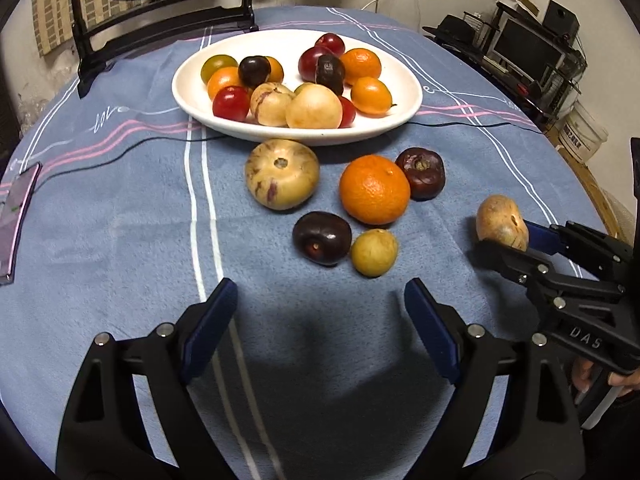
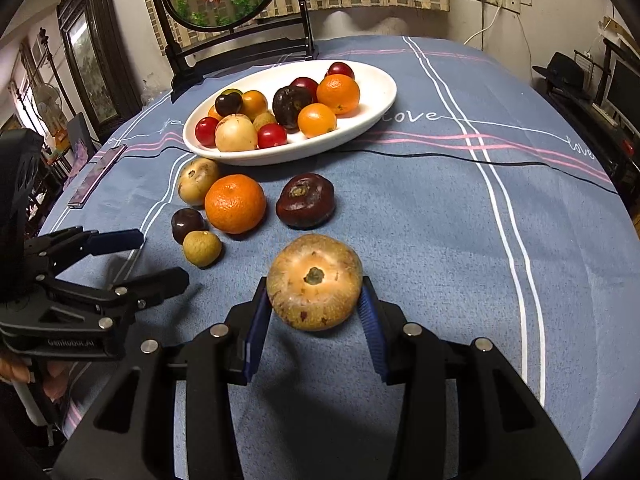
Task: Organize fruits
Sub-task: 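Grasp a tan round fruit with the right tool while the left tool grasps a dark plum, then carry both fruits over the plate and open both tools to release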
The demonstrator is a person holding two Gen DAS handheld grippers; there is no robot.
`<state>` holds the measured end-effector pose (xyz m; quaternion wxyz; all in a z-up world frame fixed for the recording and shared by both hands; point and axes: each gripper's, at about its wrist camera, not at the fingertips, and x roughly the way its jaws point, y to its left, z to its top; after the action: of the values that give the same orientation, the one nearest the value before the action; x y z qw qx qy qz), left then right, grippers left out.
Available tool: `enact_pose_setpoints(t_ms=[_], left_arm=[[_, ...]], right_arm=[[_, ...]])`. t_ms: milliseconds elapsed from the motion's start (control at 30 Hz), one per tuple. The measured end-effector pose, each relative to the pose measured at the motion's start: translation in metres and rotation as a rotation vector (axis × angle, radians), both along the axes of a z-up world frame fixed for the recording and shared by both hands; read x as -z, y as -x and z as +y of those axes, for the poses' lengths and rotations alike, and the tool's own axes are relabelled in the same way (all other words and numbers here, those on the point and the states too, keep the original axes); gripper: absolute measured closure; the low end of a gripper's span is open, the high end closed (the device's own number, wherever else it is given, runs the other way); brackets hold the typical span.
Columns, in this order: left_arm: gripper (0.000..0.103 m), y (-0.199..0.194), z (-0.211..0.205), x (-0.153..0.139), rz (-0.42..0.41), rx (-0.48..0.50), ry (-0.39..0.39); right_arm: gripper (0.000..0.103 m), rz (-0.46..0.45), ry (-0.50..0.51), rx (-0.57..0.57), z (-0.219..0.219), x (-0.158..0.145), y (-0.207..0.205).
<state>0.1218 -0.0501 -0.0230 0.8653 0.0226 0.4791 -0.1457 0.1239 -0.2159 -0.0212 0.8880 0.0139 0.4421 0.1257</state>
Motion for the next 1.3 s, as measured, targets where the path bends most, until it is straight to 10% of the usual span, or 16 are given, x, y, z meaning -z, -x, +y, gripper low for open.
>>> enact_pose_setpoints(t_ms=[533, 733, 1300], left_arm=[[0.028, -0.022, 0.000, 0.010, -0.020, 0.061, -0.095], [0.072, -0.031, -0.002, 0.005, -0.028, 0.064, -0.075], [0.073, -0.009, 0.005, -0.059, -0.154, 0.083, 0.000]], right_arm=[[0.059, -0.009, -0.006, -0.012, 0.004, -0.002, 0.003], [0.059, -0.008, -0.003, -0.014, 0.004, -0.003, 0.004], [0.059, -0.113, 0.010, -0.026, 0.008, -0.042, 0.003]])
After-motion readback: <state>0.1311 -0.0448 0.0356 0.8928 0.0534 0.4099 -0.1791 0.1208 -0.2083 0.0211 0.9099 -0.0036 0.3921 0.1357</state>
